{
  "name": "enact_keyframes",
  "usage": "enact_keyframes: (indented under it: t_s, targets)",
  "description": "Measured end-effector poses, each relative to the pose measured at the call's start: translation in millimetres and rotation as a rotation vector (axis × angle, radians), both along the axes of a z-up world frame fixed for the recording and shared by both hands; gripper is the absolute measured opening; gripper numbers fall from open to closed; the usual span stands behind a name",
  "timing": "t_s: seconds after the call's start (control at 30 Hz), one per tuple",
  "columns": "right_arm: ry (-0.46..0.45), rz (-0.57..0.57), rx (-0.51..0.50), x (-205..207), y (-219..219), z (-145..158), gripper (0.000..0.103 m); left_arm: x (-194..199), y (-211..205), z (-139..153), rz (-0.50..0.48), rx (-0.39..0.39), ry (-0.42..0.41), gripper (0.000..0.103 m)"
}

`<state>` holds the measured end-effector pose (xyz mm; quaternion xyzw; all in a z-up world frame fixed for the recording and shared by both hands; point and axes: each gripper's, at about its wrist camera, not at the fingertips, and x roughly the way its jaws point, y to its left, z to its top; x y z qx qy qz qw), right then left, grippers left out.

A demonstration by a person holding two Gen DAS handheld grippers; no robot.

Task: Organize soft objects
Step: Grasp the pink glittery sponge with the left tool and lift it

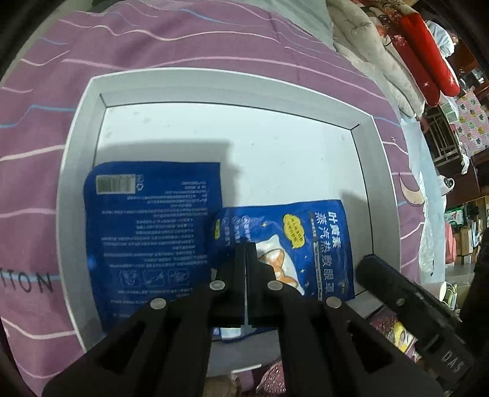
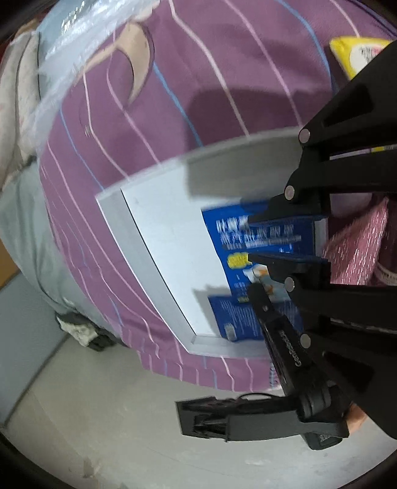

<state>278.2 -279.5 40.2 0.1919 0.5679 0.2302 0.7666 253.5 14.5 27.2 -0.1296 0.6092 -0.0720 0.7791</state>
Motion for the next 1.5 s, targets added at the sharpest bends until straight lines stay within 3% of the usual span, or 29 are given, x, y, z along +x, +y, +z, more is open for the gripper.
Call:
enact_keyframes:
  t_s: [0.13,0.27,0.33,0.4,0.43,0.6,0.8,1.0,1.23,1.33,1.4,1.5]
  targets:
    - [0.053,0.027,-0.014,0.6,7.6,-15.0,0.015,-8.9,5.5,14.3,0.016,-0.012,-0.024,0.002]
    - [0.027,0.002,-0.016,-2.1,-1.1,-7.7,0.012,-21.8,10.0,36.4,0.041,0.003,-0.075,0.004]
    - [0.004,-0.009,-0.007,-4.4,-7.6,0.5,0.012,-29.9,7.8,46.8,0.047,0.042,-0.105,0.013]
    - [-0.003,-0.011,-0.004,-7.9,-12.4,5.4,0.012,-37.7,4.1,53.6,0.045,0.073,-0.126,0.034]
    - [-0.004,-0.012,-0.004,-10.1,-13.7,7.0,0.012,-41.8,2.2,56.5,0.049,0.076,-0.136,0.037]
    - [-0.015,-0.01,-0.007,-18.2,-16.3,18.8,0.012,-59.5,7.4,64.2,0.097,-0.003,-0.142,0.038]
    - [-0.065,-0.006,0.014,-29.9,-20.5,41.2,0.013,-83.3,7.4,75.4,0.143,0.041,-0.198,0.047]
    - [-0.068,0.017,-0.011,-38.2,-23.2,53.0,0.013,-99.0,17.8,71.7,0.191,0.028,-0.202,0.047]
    - [-0.021,0.061,-0.031,-39.5,-12.9,47.4,0.015,-103.4,8.9,58.7,0.138,-0.035,-0.177,0.047]
    - [-0.017,0.068,-0.048,-40.8,-10.6,47.1,0.027,-103.6,5.9,52.9,0.123,-0.036,-0.16,0.047]
    - [-0.023,0.063,-0.053,-41.8,-11.8,48.2,0.046,-103.9,4.3,49.7,0.117,-0.035,-0.152,0.047]
    - [-0.033,0.056,-0.055,-42.4,-16.2,50.4,0.047,-104.0,1.8,44.3,0.093,-0.07,-0.125,0.047]
